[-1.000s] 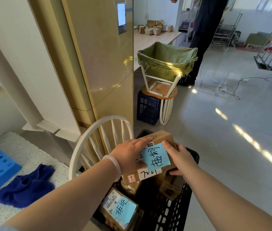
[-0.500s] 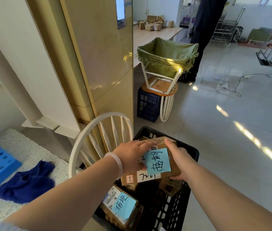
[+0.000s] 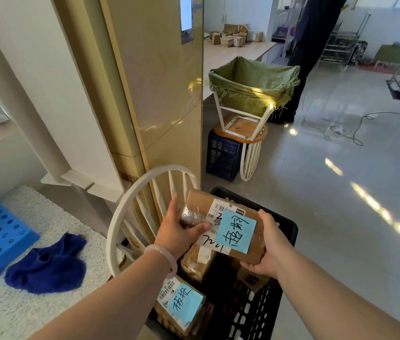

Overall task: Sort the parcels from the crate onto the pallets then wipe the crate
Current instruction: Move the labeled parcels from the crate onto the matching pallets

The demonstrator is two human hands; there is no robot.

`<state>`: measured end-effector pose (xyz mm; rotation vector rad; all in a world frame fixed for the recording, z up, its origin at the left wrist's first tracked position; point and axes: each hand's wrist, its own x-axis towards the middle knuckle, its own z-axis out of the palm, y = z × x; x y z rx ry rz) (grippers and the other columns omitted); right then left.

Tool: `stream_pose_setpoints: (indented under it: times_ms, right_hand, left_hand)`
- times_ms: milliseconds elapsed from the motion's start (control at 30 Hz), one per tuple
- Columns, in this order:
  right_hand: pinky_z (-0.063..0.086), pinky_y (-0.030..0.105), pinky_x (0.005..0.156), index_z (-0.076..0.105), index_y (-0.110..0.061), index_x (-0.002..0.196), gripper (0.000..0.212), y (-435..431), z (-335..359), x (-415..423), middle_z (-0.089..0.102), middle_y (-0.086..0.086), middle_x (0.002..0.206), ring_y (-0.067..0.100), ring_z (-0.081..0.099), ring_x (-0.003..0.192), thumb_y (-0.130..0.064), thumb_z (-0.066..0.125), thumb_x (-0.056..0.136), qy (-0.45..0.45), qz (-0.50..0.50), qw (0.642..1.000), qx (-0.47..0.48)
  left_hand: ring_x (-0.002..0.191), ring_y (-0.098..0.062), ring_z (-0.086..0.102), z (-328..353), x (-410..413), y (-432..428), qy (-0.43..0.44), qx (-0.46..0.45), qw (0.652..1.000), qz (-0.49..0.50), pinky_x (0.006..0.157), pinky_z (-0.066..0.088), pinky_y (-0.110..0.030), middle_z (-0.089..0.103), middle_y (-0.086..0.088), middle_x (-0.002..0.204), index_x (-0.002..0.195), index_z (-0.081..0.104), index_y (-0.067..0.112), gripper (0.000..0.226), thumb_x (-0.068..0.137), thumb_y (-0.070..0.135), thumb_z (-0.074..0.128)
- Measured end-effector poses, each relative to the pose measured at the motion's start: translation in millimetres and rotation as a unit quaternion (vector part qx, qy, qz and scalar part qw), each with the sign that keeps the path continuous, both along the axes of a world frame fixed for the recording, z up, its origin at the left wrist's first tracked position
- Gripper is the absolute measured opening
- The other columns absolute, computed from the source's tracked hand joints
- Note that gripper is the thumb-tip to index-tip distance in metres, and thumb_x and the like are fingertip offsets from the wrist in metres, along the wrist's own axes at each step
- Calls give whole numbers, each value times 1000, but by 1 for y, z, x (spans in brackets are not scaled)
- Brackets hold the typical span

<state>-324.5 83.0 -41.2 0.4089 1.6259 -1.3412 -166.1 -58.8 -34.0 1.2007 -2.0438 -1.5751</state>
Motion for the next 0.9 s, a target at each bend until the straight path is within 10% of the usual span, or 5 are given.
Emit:
stream_pose_setpoints:
  times_ms: [133,267,433,667,900]
  right_hand:
    - [46,58,93,64,-20,107,51,-2,2,4,74,15,94,37,65,97,-66,50,89,37,33,999,11]
    - [55,35,66,43,-30,142,47,-6,11,6,73,9,94,22,70,85,-50,44,99,172,59,983,25]
    - [49,30,80,46,-37,142,49,5,16,1,56,-5,135,8,58,108,-50,52,95,374,282,883,40]
    - [57,35,86,37,-46,145,71,4,9,13,68,-19,108,2,65,98,-39,73,84,347,412,842,28]
    - [48,18,63,43,-38,141,50,-1,11,29,66,-16,107,2,65,92,-38,61,95,315,340,886,1]
  left_hand:
    - [95,-8,69,-4,2,-7,-4,12,1000,-2,87,58,-37,69,11,110,146,35,33,87,73,33,83]
    - [90,-5,70,4,2,-10,-17,2,1000,-22,83,58,-32,69,10,108,146,32,33,82,78,33,79]
    - [100,-7,67,9,4,-20,-60,-20,994,-86,95,54,-39,69,11,110,143,39,29,71,83,31,76]
    - [102,-10,64,17,-4,-20,-97,-56,986,-127,86,56,-29,64,8,117,143,40,32,73,80,31,77]
    - [130,-16,42,9,0,-9,-33,-149,987,-50,107,44,-37,35,4,147,146,35,35,82,77,33,80]
